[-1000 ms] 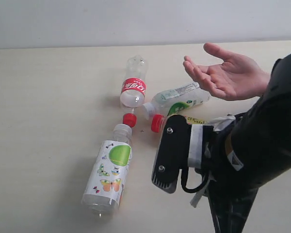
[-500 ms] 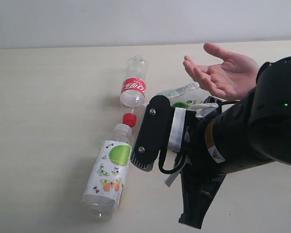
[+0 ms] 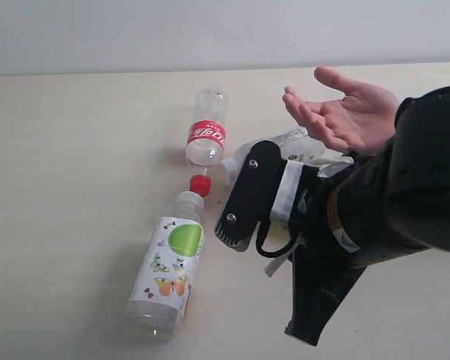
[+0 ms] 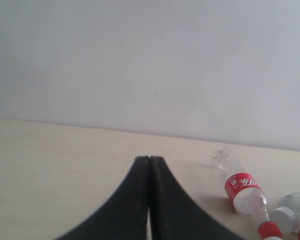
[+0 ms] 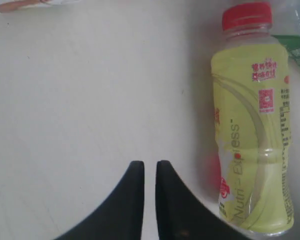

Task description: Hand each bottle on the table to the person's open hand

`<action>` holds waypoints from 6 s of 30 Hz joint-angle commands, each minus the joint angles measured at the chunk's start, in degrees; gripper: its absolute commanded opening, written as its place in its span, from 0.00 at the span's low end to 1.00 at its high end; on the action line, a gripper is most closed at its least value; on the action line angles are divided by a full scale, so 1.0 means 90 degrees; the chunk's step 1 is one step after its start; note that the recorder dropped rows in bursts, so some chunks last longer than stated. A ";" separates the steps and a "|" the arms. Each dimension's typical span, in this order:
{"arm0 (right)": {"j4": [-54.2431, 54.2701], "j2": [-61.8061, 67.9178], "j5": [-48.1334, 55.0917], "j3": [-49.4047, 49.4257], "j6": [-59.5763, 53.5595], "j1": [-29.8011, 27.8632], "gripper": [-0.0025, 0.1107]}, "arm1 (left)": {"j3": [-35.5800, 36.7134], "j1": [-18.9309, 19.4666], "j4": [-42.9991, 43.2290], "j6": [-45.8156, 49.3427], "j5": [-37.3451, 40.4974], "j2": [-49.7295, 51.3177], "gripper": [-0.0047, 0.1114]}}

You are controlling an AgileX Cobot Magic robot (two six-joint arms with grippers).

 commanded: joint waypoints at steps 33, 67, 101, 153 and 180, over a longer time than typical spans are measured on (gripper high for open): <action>-0.2029 0.0021 0.0120 0.0453 0.0972 0.0009 0.55 | 0.0023 0.0014 0.0019 0.0005 -0.0007 -0.0040 0.04; -0.3202 0.1798 0.0608 -0.0066 0.1844 0.0009 0.71 | 0.0023 0.0014 0.0019 0.0005 -0.0007 -0.0040 0.04; -0.3246 0.1798 0.0209 -0.0066 0.2238 -0.0226 0.73 | 0.0023 0.0014 0.0019 0.0005 -0.0007 -0.0040 0.04; -0.3796 0.2346 0.0065 -0.0066 0.2944 -0.0238 0.73 | 0.0023 0.0014 0.0019 0.0005 -0.0007 -0.0040 0.04; -0.5224 0.2808 0.0102 -0.0066 0.4137 -0.0238 0.73 | 0.0023 0.0014 0.0019 0.0005 -0.0007 -0.0040 0.04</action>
